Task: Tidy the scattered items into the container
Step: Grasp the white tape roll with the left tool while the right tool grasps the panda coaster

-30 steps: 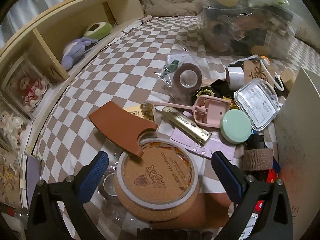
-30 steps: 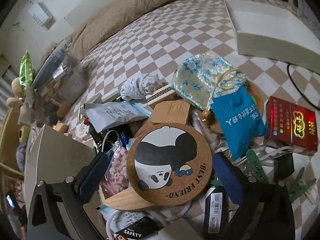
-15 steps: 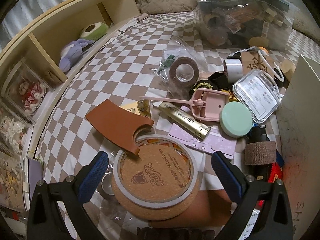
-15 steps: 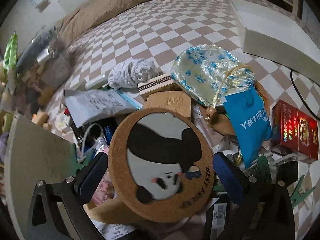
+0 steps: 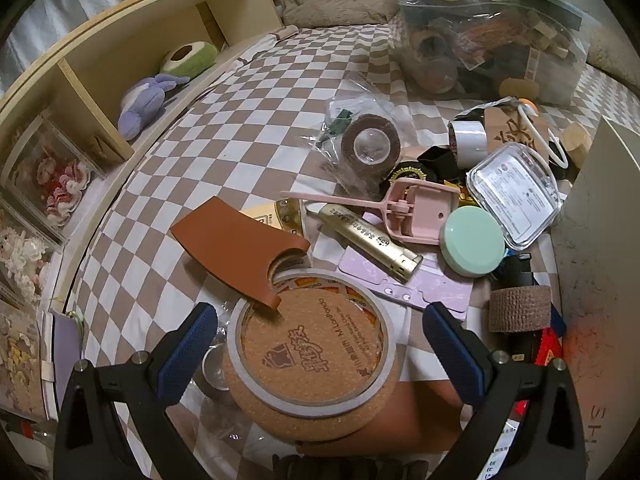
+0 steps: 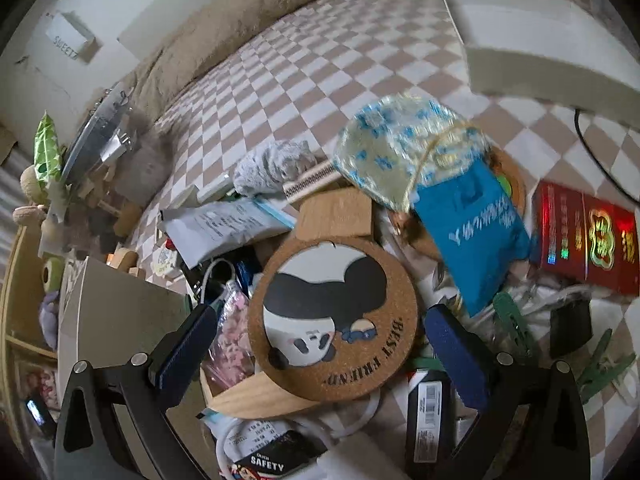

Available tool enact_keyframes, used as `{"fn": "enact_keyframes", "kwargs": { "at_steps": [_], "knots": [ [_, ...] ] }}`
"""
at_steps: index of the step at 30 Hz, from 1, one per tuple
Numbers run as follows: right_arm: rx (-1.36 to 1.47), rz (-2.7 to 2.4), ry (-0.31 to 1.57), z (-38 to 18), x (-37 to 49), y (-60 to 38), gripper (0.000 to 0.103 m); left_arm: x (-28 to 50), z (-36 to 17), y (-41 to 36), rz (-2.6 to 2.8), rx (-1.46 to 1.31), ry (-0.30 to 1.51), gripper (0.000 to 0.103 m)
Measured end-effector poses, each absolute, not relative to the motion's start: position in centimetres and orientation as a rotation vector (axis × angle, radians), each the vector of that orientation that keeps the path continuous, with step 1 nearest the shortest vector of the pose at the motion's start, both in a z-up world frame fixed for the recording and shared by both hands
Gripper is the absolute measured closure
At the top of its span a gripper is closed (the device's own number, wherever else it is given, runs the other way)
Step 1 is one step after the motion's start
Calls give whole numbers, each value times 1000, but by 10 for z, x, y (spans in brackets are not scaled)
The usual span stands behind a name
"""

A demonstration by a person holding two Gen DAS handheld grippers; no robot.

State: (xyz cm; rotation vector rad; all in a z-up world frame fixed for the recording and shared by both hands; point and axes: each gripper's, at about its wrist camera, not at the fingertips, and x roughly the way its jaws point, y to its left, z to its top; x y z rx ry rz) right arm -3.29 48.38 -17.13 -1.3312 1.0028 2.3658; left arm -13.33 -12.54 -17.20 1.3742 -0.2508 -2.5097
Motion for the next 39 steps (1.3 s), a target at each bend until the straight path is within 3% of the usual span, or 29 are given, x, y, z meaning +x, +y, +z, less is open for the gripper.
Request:
{"fn": "enact_keyframes", "kwargs": {
  "at_steps": [5,12,22,31,35,39],
  "knots": [
    [-1318,2329,1058,-173,-34,488,0,-132,-170,-124,-2521,1376,-260,0],
    [-1427,2282,851,-188,-56,468,0,-134,-174,-123,-2518,1409,-276,0],
    [-1369,2297,899,-184,-53,472,0,-139,-186,-128,-2475,1454,-283,0],
    [-1328,2318,948,-177,-47,477,14,-136,-182,-140,-2486,1441,-189,0],
    [-1328,2317,950,-178,-46,478,19,-136,-183,-132,-2485,1443,-260,11],
    [-1325,2326,929,-177,-45,478,19,-135,-185,-125,-2497,1456,-305,12]
  ]
}}
